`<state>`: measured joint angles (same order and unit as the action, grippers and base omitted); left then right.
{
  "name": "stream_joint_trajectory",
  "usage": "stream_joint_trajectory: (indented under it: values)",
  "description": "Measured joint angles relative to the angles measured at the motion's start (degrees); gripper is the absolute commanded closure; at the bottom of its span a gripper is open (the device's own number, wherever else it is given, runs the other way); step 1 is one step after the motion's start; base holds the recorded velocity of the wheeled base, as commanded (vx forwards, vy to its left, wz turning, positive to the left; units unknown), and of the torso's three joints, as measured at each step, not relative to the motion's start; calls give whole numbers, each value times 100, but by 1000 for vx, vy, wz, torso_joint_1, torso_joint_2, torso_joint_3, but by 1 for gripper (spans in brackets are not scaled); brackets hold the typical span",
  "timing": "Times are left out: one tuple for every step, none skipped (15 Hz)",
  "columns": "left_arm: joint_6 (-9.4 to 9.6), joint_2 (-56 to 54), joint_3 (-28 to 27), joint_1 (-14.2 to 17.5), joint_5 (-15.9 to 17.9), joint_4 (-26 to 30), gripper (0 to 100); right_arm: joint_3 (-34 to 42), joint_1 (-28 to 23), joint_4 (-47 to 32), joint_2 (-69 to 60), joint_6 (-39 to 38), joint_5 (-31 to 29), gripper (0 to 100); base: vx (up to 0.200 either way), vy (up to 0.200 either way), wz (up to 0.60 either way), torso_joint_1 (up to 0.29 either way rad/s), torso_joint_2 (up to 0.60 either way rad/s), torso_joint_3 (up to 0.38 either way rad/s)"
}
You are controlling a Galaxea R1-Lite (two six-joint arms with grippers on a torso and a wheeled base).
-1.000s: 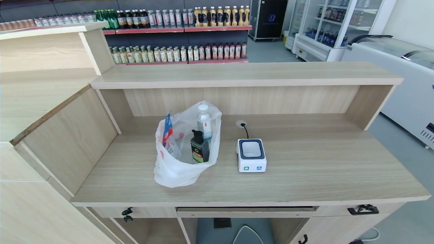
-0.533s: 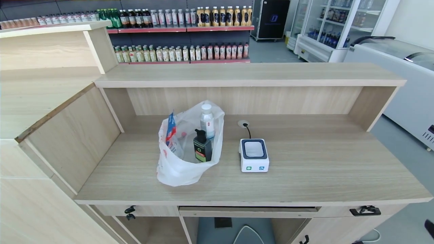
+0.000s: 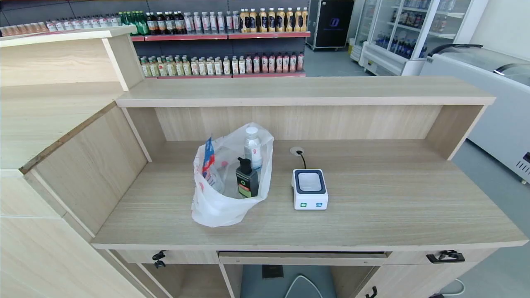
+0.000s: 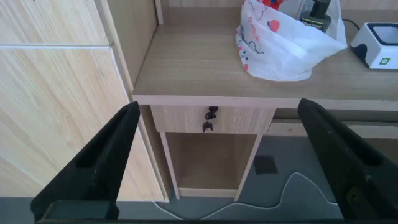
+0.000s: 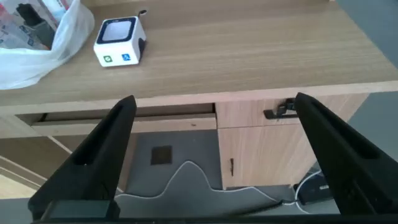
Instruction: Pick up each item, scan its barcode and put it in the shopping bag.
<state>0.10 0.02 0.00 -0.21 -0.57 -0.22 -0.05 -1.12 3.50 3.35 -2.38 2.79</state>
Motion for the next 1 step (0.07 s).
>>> stream_joint_trajectory:
  values:
    - [0,0,0,5,0,-2,0,2,39,0,-110,52,-6,0,0,0,0,0,0,0]
